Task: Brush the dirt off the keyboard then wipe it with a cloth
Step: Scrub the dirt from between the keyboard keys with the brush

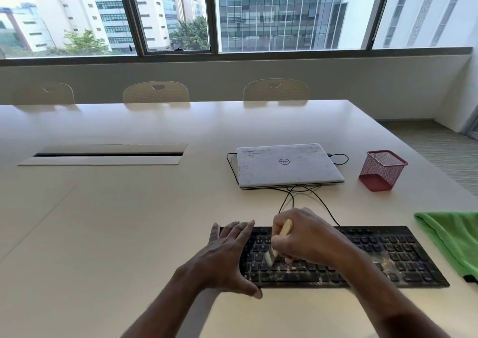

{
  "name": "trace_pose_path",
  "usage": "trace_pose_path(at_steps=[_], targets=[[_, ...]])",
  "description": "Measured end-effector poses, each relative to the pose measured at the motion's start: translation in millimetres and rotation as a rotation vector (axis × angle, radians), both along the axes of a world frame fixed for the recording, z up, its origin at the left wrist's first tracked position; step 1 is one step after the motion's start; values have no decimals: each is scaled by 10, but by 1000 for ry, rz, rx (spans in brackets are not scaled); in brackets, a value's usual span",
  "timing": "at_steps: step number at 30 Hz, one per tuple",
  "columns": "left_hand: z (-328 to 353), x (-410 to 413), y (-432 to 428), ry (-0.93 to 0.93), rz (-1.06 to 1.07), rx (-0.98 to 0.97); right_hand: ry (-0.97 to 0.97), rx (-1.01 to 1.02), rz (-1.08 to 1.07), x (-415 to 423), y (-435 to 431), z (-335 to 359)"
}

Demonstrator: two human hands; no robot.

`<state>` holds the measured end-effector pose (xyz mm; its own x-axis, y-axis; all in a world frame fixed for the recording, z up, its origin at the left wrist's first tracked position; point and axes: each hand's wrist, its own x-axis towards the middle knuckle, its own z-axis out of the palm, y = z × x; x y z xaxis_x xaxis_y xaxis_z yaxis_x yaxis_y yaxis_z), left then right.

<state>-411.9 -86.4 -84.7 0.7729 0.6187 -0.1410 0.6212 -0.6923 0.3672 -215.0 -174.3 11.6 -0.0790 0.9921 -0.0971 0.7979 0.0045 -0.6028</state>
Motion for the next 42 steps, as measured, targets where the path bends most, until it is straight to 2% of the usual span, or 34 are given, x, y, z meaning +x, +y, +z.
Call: trace_pose_path(at_steps=[4, 9, 15, 20, 25, 30, 35, 40, 42], targets=[[-8, 0, 12, 8, -4, -6, -30, -41, 167, -14, -5, 34], [2, 1, 2, 5, -4, 6, -159, -115, 164, 80, -30, 52], [-2, 17, 26, 28, -12, -4, -60, -83, 246, 58, -10, 117], [4, 27, 22, 29, -18, 11, -149, -121, 149, 142, -51, 93], [-2, 66, 23, 47, -24, 13, -41, 27, -5, 111, -35, 106], [-2, 84, 23, 50, -29, 19, -27, -105, -6, 77, -66, 14], [2, 78, 18, 54, -27, 30, -4, 5, -96, 101, -31, 13], [7, 114, 7, 68, -37, 72, -47, -106, -21, 83, -57, -27], [3, 121, 0, 71, -38, 89, -37, -73, -27, 89, -73, 17]])
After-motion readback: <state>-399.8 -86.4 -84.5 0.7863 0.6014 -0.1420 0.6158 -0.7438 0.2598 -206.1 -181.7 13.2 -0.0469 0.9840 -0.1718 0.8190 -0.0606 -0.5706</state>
